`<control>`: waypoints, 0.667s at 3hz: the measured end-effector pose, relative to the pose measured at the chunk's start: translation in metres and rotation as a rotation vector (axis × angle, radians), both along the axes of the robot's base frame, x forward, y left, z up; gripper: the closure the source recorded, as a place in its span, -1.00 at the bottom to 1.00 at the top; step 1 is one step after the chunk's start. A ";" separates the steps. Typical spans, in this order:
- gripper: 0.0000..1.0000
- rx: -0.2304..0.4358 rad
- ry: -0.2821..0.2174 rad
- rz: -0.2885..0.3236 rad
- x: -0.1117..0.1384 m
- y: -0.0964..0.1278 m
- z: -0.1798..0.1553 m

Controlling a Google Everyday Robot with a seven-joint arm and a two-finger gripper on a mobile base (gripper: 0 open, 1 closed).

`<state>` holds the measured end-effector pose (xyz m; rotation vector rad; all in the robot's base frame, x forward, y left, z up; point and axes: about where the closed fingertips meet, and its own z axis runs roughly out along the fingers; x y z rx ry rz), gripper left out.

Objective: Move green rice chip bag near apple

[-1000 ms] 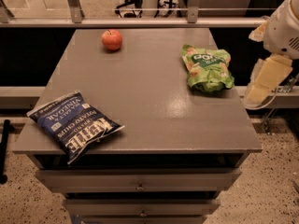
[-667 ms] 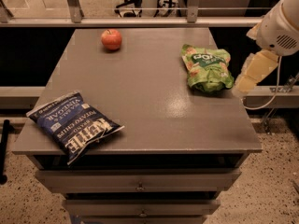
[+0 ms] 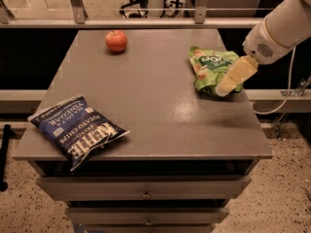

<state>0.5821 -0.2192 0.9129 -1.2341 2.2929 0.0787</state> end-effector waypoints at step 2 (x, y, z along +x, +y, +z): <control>-1.00 0.054 0.013 -0.110 0.025 0.010 -0.039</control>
Offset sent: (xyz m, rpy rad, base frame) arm 0.0441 0.0109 -0.0609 0.0858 0.0133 -0.1833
